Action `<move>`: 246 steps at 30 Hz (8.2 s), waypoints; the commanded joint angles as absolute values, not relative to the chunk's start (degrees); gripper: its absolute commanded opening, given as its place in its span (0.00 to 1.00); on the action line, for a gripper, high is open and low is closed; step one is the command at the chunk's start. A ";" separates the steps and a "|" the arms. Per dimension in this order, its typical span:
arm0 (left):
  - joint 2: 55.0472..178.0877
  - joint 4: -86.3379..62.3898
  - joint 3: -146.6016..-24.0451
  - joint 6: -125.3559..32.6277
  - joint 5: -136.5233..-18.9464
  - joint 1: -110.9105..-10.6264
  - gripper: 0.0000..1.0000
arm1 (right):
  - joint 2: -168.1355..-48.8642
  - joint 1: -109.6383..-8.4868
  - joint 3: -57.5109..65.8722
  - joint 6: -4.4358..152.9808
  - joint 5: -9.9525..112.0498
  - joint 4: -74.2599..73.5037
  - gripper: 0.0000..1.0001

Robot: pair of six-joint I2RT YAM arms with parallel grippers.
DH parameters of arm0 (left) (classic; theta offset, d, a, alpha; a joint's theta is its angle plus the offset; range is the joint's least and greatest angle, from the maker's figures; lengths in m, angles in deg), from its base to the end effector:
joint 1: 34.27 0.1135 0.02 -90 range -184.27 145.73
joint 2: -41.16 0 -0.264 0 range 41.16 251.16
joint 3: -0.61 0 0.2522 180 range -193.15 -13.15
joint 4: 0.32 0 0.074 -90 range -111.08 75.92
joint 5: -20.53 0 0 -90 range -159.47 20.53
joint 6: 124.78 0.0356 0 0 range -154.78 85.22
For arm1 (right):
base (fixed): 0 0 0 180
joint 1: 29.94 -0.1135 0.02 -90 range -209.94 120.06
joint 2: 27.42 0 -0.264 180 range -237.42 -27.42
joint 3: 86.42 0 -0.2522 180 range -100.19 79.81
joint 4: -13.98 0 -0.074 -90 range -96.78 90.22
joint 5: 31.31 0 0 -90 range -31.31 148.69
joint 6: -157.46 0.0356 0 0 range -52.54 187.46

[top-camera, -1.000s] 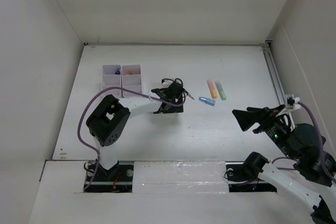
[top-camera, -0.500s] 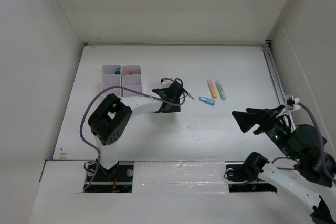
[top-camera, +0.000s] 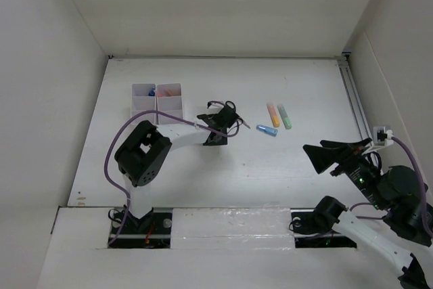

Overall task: Sort the stationery into containers
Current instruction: Grab a piece of stationery with the left arm, then place the stationery into the container, then grab a piece of stationery with the left arm

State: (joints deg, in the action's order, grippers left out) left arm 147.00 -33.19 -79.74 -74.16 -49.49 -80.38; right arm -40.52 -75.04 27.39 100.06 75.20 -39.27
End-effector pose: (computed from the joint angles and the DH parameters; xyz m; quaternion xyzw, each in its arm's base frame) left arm 0.2695 -0.2626 0.1675 0.0084 0.9487 -0.0597 0.3105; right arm 0.0230 0.0088 0.3747 0.0245 0.7076 0.3592 0.6080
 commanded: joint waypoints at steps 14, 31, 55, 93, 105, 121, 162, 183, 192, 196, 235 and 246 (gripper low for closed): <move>143.04 -38.51 -82.05 -76.71 -48.73 -80.85 0.00 | -39.46 -75.55 26.82 99.89 76.18 -38.45 1.00; 132.49 -46.08 -98.50 -78.03 -39.74 -62.59 0.00 | -40.51 -75.55 26.29 99.36 75.13 -37.31 1.00; 125.62 -34.92 -80.40 -80.49 -47.24 -37.70 0.00 | -44.21 -75.55 24.62 95.85 73.28 -36.17 1.00; 130.72 -28.23 -78.54 -78.91 -46.72 -37.70 0.11 | -42.54 -75.55 27.26 96.90 72.22 -34.59 1.00; 128.26 -26.38 -77.49 -78.91 -45.92 -38.22 0.53 | -42.54 -75.55 27.26 96.90 71.70 -34.59 1.00; 112.97 -26.03 -73.71 -80.40 -39.51 -44.45 1.00 | -43.94 -75.55 27.78 96.37 72.48 -33.53 1.00; 159.28 -39.65 -110.53 -91.74 -45.65 -74.26 0.93 | -52.29 -75.55 28.05 97.43 73.37 -33.80 0.96; 168.43 -52.40 -120.82 -96.92 -46.18 -69.69 0.56 | -47.72 -75.55 30.33 97.43 72.05 -33.01 0.96; 171.06 -57.14 -125.29 -93.24 -46.70 -69.16 0.54 | -44.13 -75.55 30.33 97.96 71.52 -32.48 0.96; 171.59 -57.85 -126.09 -92.09 -46.71 -69.16 0.54 | -42.98 -75.55 30.33 97.96 70.38 -31.25 0.96; 173.54 -48.10 -123.28 -82.25 -54.02 -70.83 0.00 | -41.92 -75.55 27.34 96.37 68.09 -32.83 0.96; 150.71 -41.95 -116.88 -73.38 -42.23 -72.41 0.00 | -42.98 -75.55 27.34 96.37 70.11 -33.88 0.97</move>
State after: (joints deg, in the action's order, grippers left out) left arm 162.46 -46.35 -119.30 -77.33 -46.21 -72.79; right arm -42.45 -75.04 29.25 97.22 68.60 -35.27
